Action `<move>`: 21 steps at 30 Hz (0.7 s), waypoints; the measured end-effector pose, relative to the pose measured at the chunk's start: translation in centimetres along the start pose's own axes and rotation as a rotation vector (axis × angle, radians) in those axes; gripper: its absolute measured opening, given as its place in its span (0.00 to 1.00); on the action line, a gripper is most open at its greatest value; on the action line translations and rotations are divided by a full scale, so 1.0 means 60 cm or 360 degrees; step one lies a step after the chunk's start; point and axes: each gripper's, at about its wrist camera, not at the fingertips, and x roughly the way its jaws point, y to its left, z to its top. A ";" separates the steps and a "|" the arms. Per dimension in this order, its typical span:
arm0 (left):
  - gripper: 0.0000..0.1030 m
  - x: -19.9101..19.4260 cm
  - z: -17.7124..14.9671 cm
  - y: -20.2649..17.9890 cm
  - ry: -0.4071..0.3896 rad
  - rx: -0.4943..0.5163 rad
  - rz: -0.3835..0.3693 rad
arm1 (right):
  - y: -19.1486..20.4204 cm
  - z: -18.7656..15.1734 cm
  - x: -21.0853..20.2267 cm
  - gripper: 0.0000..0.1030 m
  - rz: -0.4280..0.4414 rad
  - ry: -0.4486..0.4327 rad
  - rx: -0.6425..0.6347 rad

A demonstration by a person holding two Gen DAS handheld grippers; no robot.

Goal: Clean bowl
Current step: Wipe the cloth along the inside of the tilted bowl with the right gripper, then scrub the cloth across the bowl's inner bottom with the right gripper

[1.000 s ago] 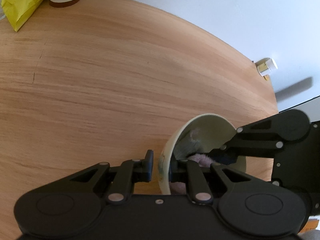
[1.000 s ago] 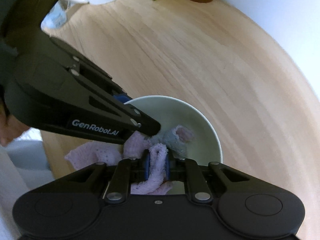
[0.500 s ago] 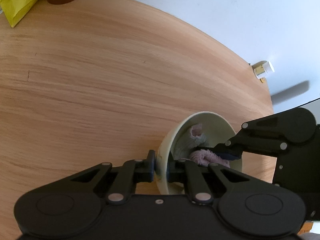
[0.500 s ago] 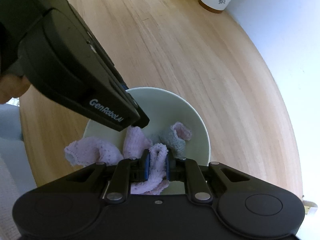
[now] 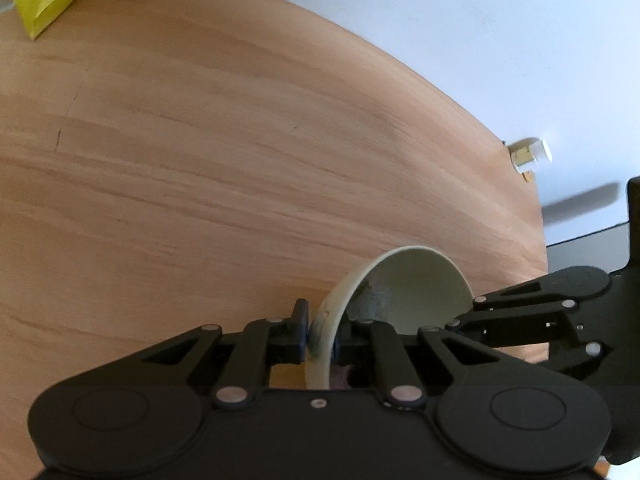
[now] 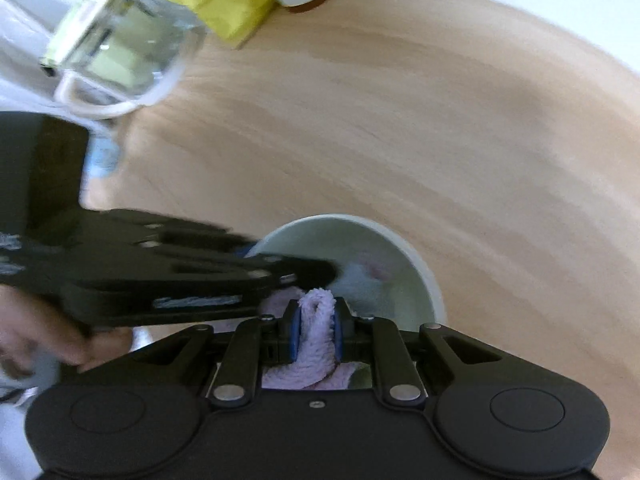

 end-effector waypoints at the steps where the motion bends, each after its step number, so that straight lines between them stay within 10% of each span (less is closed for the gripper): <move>1: 0.10 0.001 0.001 0.001 0.0001 -0.0004 -0.0004 | 0.006 -0.002 0.001 0.18 -0.0012 0.0011 -0.0063; 9: 0.11 0.002 0.001 0.001 -0.0007 0.0042 0.0004 | 0.014 0.005 -0.019 0.18 0.0050 0.0103 -0.0252; 21: 0.11 -0.007 -0.001 -0.009 -0.0001 0.0148 0.0040 | 0.054 0.016 -0.004 0.18 -0.0296 0.0388 -0.0762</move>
